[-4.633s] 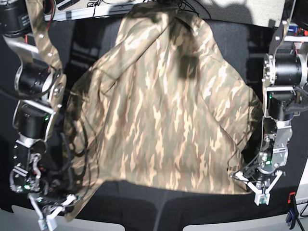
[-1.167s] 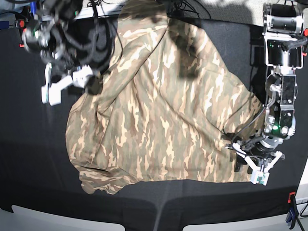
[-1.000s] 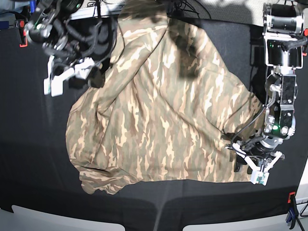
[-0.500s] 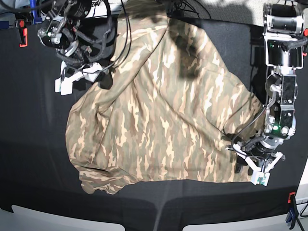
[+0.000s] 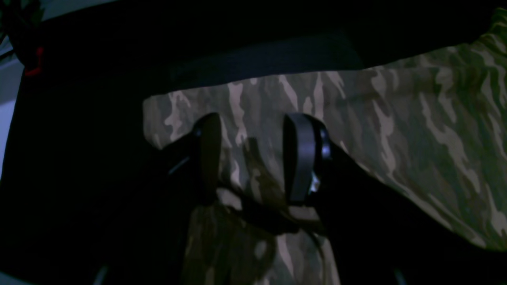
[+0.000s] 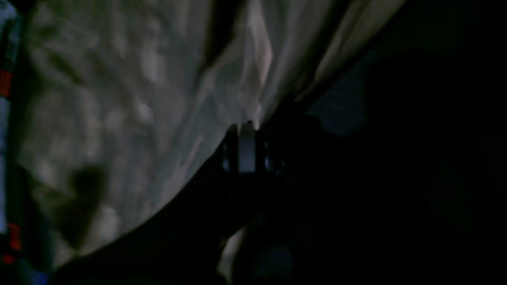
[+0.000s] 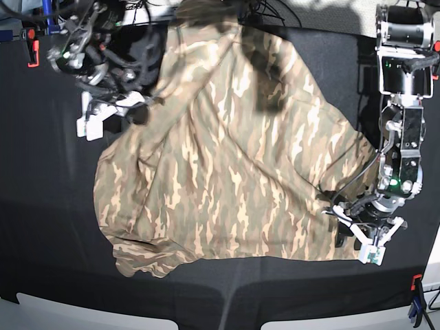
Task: Layout the t-shirt on the table in an organized manner, then fold the t-shirt properly
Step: 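Release the shirt with the right gripper and raise it away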
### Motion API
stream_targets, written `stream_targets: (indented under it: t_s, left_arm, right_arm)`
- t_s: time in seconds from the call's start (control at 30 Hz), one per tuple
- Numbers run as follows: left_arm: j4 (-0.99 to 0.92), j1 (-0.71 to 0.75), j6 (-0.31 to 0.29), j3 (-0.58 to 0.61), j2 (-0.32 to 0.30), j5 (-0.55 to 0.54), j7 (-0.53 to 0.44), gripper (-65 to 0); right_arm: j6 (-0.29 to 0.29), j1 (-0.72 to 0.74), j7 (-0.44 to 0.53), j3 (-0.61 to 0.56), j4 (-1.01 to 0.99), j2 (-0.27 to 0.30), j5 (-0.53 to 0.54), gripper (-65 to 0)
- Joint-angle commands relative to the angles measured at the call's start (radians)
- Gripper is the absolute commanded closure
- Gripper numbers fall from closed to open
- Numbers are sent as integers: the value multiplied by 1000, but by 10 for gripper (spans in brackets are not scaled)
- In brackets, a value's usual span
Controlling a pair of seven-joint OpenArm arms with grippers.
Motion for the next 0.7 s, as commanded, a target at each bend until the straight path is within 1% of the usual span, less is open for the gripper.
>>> stream_targets:
  t_s: [0.0, 0.1, 0.2, 0.33, 0.43, 0.6, 0.67]
  left_arm:
    - [20, -27, 5, -5, -9, -5, -24, -230]
    - [20, -27, 5, -5, -8, -9, -23, -230]
    - [20, -27, 5, -5, -8, -57, 10, -230]
    - [20, -27, 5, -5, -8, -134, 68, -230]
    - [20, -27, 4, -5, -8, -163, 109, -230]
    - [20, -27, 5, -5, -8, -163, 189, -230]
    - [20, -27, 4, -5, -9, -163, 230, -230]
  right_arm:
    - [10, 8, 19, 2, 16, 30, 0, 0]
    - [10, 9, 20, 2, 16, 109, -8, 0]
    - [10, 15, 24, 2, 16, 190, -13, 0]
    - [5, 64, 35, 2, 16, 287, -106, 0]
    - [-8, 123, 36, 2, 16, 357, -121, 0]
    - [-48, 216, 19, 2, 3, 447, -121, 0]
    - [-50, 234, 14, 2, -14, 476, -125, 0]
